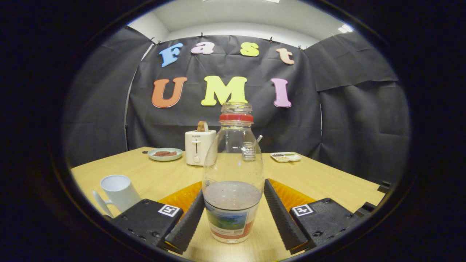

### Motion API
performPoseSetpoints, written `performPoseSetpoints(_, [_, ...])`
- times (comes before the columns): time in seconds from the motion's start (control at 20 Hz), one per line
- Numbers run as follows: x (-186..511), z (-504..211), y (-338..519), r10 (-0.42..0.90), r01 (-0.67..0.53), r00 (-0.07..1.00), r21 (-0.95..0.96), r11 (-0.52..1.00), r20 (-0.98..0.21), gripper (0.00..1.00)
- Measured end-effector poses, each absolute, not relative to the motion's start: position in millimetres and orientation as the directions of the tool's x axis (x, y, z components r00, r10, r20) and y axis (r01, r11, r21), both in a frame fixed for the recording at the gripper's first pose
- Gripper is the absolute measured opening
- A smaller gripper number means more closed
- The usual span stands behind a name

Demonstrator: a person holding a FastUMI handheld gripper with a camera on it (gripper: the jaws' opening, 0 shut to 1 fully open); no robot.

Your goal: Take the bottle from table, then pour the juice into the cup, finally place the bottle on the coaster

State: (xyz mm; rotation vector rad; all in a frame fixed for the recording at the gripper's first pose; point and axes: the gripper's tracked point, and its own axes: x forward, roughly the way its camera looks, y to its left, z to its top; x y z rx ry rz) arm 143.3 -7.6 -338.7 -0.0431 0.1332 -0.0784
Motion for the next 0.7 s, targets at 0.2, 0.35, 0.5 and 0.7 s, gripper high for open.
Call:
performPoseSetpoints(0.2, [140.9,-338.6,-10.3,-0.078,0.065,0.987,-0.094,0.993,-0.143,0.79])
performPoseSetpoints(0.35, [137.1,-328.2,-18.4,-0.104,0.082,0.983,-0.142,0.986,-0.150,0.78])
performPoseSetpoints(0.5, [135.1,-314.5,-19.0,-0.120,0.086,0.980,-0.203,0.975,-0.160,0.78])
performPoseSetpoints(0.7, [131.3,-299.1,-9.1,-0.113,0.051,0.981,-0.349,0.936,-0.161,0.78])
